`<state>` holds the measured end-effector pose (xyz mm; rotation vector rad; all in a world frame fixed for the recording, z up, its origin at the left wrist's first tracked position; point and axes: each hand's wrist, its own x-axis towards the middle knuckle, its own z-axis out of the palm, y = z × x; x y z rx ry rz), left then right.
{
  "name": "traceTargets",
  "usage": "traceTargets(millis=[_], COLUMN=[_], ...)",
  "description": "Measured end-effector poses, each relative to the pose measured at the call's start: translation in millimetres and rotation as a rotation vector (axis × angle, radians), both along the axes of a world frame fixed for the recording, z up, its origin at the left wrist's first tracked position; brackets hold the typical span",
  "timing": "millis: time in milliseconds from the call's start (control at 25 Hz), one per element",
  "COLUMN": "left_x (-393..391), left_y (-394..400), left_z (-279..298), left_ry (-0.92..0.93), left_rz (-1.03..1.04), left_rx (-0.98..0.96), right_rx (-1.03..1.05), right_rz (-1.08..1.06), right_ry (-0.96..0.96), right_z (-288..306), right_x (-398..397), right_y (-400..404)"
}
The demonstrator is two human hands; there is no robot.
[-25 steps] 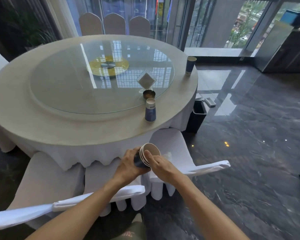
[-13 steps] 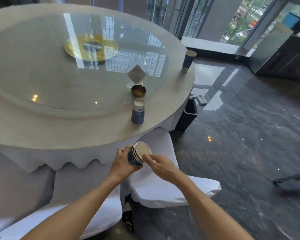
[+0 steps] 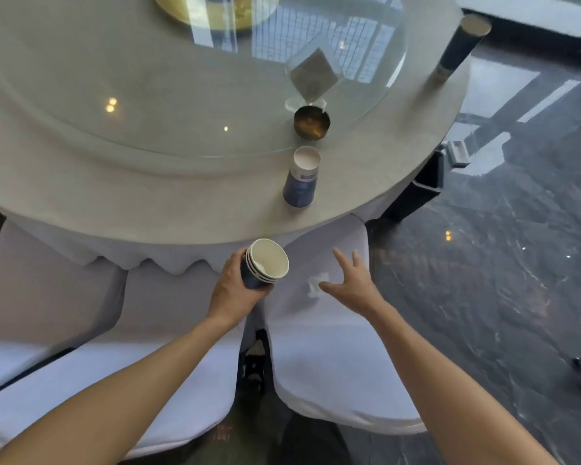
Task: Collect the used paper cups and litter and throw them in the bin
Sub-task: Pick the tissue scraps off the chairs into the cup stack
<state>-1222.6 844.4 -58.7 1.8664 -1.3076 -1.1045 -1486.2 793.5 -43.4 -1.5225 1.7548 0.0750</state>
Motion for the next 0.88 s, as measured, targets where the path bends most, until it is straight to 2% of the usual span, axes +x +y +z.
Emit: traceTargets(millis=[120, 200, 440, 600, 760, 880], left_x=[-4, -9, -26, -32, -37, -41], left_y=[0, -4, -13, -13, -6, 4], left_z=[-16, -36, -109, -140, -147, -135], left_ry=[0.015, 0.012, 0.053, 0.057, 0.046, 0.019], left_rz=[0.01, 0.017, -0.015, -0.032, -0.038, -0.048], left_rx=[0.048, 0.081, 0.131, 0.144, 0.174, 0.199], right_rx=[0.034, 0.039, 0.074, 0.137, 0.229, 0.354], right_rz=[0.143, 0.223, 0.347, 0.337, 0.397, 0.461], right_ry=[0.183, 0.235, 0.279, 0.243, 0.221, 0.28], right_z=[-42, -80, -203, -270, -302, -284], right_x=[-7, -9, -15, -13, -23, -26], right_y=[-7, -14, -28, -32, -21, -7])
